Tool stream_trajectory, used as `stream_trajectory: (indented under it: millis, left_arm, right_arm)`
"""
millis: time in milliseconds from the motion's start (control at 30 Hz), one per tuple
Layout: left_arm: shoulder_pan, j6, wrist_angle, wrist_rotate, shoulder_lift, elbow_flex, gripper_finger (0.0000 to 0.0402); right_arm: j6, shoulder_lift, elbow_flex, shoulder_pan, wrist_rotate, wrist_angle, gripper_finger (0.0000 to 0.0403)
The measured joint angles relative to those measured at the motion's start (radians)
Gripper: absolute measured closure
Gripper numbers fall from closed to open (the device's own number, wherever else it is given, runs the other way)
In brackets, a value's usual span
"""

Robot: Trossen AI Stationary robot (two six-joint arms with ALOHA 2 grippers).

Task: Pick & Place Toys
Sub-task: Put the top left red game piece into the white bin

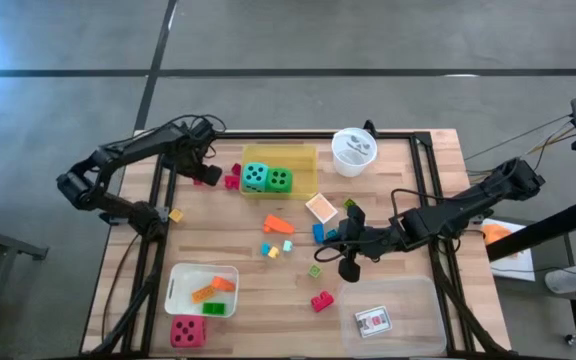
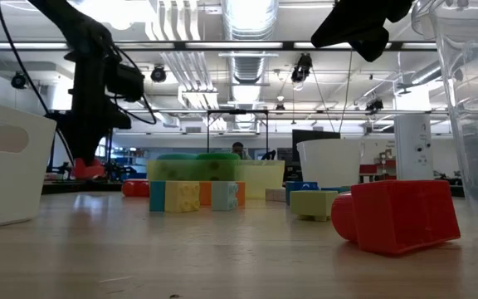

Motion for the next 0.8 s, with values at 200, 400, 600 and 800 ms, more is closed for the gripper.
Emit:
stream_trajectory:
  millis: [200,400,600,800]
  left_arm:
    - [-0.075,0.0,-0.064,0.0,-0.058,0.001,0.0315]
    - [-0.205,-0.017,-0.134,0.011,-0.12,0.001,0.0315]
    - [-0.368,-0.09,-0.191,0.026,-0.199,0.001,0.0315]
    - [-0.555,-0.214,-0.203,0.091,-0.272,0.001,0.0315]
  right_arm:
    - [-0.003,0.0,0.0,0.0,0.0,0.0,0.0394]
    - [0.001,0.0,0.0,0.0,0.0,0.0,0.0394]
    - [0.004,0.0,0.0,0.0,0.0,0.001,0.0394]
    - [0.045,0.0,0.0,0.0,0.0,0.001,0.0394]
